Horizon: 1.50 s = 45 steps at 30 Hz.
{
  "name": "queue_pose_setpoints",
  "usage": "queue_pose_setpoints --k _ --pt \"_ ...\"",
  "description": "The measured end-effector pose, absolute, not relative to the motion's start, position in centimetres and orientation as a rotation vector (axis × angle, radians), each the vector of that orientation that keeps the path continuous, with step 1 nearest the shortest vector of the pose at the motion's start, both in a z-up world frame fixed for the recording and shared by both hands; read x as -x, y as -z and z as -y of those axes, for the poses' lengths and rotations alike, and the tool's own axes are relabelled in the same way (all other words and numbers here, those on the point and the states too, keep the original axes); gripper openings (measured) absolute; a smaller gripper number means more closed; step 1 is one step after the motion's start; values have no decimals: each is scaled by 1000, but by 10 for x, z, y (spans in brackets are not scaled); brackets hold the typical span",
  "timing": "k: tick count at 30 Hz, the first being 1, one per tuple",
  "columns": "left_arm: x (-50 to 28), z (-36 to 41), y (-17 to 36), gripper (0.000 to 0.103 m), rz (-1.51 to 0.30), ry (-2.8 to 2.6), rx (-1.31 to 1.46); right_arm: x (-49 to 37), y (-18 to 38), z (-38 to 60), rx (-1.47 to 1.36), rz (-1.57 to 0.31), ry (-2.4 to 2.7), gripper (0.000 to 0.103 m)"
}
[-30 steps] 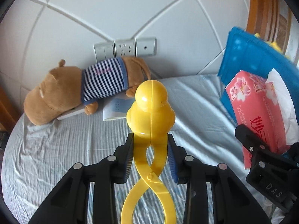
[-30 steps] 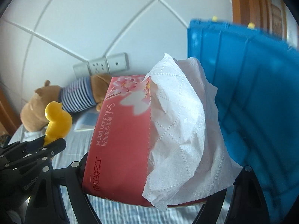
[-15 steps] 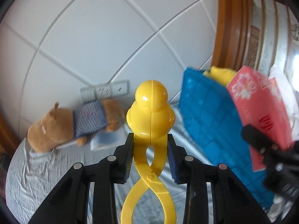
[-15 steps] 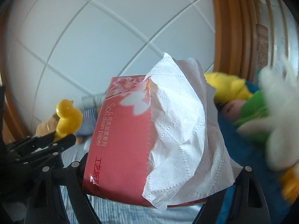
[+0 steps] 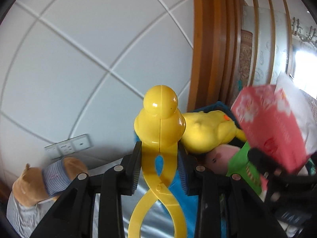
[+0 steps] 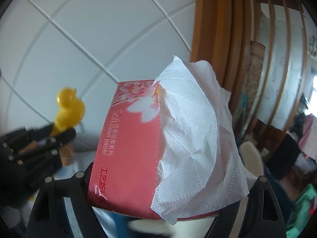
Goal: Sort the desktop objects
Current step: 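Lift the yellow clip and tissue pack over the blue crate with both tools, then open both tools to drop the clip and tissue pack into the crate, then withdraw both open tools from the crate back over the bed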
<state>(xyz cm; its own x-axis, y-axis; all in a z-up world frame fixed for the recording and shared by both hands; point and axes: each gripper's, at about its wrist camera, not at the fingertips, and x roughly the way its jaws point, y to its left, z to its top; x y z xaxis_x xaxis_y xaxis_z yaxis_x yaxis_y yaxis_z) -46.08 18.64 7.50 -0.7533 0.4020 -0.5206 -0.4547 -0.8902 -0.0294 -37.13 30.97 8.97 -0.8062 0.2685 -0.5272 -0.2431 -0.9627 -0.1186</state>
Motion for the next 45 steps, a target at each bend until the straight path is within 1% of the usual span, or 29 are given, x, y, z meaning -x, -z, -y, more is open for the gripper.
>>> queue_pose_setpoints --k 5,8,11,13,15,16,17,18,19,20,21,28,29,30,32,34,36,40,42,45 --pt "484 -247 -67 32 -183 -2486 795 392 -78 -362 941 25 -2672 85" --pt "501 -273 -52 32 -231 -2435 872 404 -66 -382 1022 38 -2613 85" --pt "517 -291 -28 33 -271 -2385 989 412 -57 -396 1093 24 -2575 85" --pt "525 -295 -16 33 -244 -2363 1050 417 -52 -406 1123 14 -2551 85" --pt "528 -298 -5 34 -264 -2364 1087 418 -51 -407 1127 10 -2546 85" --pt "529 -300 0 36 -281 -2366 1103 419 -50 -408 1129 8 -2543 85" --pt "528 -301 3 49 -290 -2367 1113 420 -49 -409 1131 7 -2541 85" --pt "527 -301 4 64 -283 -2370 1107 421 -49 -410 1133 5 -2539 86" --pt "526 -298 3 72 -271 -2380 1094 421 -48 -410 1135 3 -2536 86" --pt "524 -298 2 84 -263 -2391 1081 422 -47 -411 1135 1 -2535 86" --pt "523 -300 -1 85 -263 -2403 1070 421 -47 -410 1131 0 -2536 87" --pt "509 -282 -25 86 -245 -2442 1002 412 -60 -400 1043 14 -2585 91" --pt "507 -280 -28 88 -241 -2441 990 407 -62 -392 1025 13 -2591 91" --pt "505 -278 -31 92 -241 -2443 981 402 -66 -389 999 11 -2601 94" --pt "498 -273 -35 96 -247 -2451 966 395 -75 -388 958 2 -2616 95" --pt "489 -268 -39 96 -247 -2457 950 389 -85 -387 921 2 -2623 96" --pt "480 -263 -41 96 -239 -2460 938 380 -94 -387 875 14 -2625 100" --pt "456 -253 -49 97 -217 -2464 904 357 -112 -385 798 -2 -2638 101" --pt "443 -248 -52 103 -207 -2456 891 344 -117 -383 778 -5 -2642 101" --pt "423 -241 -56 103 -202 -2451 873 328 -120 -377 764 -9 -2645 102"
